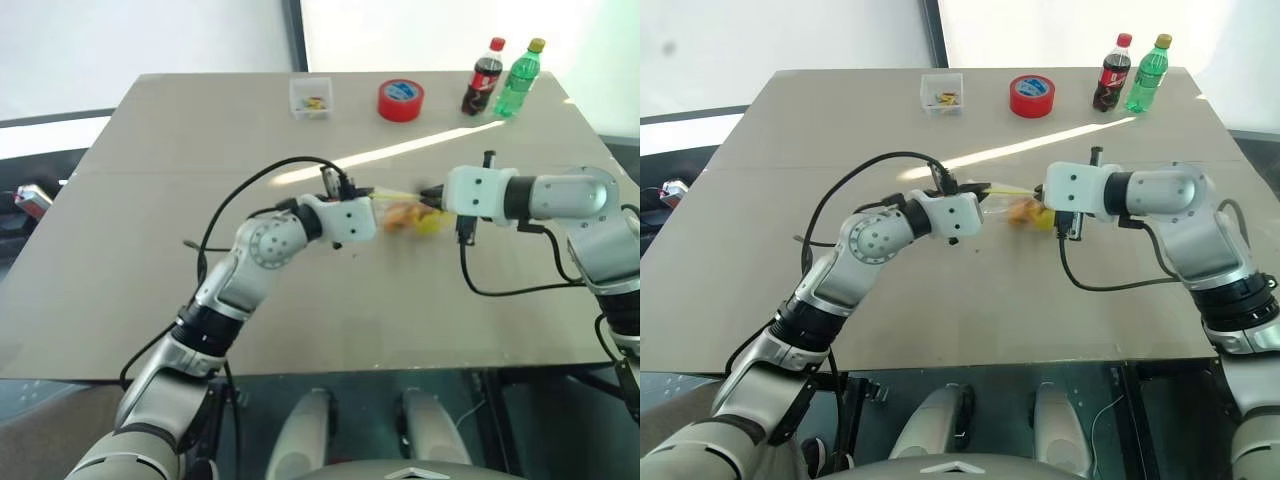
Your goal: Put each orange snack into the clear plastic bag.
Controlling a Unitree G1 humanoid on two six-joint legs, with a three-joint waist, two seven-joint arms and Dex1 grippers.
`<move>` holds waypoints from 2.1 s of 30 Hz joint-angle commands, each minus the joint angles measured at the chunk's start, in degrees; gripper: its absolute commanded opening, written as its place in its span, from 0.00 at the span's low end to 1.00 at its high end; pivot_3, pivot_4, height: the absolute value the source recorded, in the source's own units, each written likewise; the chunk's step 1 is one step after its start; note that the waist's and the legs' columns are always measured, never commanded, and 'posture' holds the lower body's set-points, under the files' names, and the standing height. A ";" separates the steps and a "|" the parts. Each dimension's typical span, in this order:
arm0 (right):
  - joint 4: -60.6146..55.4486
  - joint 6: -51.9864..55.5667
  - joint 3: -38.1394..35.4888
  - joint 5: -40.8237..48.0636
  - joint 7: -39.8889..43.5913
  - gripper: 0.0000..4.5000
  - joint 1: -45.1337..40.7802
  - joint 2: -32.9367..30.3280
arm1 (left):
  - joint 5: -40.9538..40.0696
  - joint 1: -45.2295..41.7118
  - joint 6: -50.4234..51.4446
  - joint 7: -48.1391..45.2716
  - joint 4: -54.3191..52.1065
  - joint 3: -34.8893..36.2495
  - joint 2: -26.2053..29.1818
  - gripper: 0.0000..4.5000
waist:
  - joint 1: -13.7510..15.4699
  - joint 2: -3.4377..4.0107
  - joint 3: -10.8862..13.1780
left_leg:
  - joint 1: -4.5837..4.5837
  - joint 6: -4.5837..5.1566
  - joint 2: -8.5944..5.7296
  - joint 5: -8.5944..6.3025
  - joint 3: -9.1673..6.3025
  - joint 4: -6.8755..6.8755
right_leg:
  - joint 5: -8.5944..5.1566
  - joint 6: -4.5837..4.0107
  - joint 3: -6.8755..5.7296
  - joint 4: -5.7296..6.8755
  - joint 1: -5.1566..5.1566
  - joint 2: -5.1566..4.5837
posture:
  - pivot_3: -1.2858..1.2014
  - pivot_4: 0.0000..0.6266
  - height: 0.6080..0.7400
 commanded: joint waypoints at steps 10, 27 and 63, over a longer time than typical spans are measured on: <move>2.58 1.49 -3.11 -3.21 -1.85 0.01 -0.01 -4.50 | 5.39 0.04 6.63 4.42 3.20 4.03 2.74 0.00 | -0.07 0.00 0.00 | 0.00 0.00 0.00 0.00 0.01 0.00 | 0.00 0.00 -0.01 0.01 0.00 0.00 | 0.52 0.24 1.00; 2.69 2.76 -3.56 -3.70 -2.55 0.01 1.00 -6.57 | 6.69 -0.90 7.41 4.44 4.56 2.94 2.45 0.00 | -0.03 0.00 0.00 | 0.00 0.00 0.00 0.00 0.01 0.00 | 0.00 0.00 0.00 0.01 0.00 0.00 | 0.52 0.24 1.00; -0.65 6.91 -25.81 20.65 2.86 0.88 36.97 -9.05 | -32.14 20.07 45.57 -6.83 -26.52 33.97 -5.46 0.81 | -0.31 0.00 -0.02 | 0.22 0.01 0.29 -0.02 -0.10 0.26 | -0.02 0.01 -0.03 0.03 0.33 0.06 | 0.52 0.24 1.00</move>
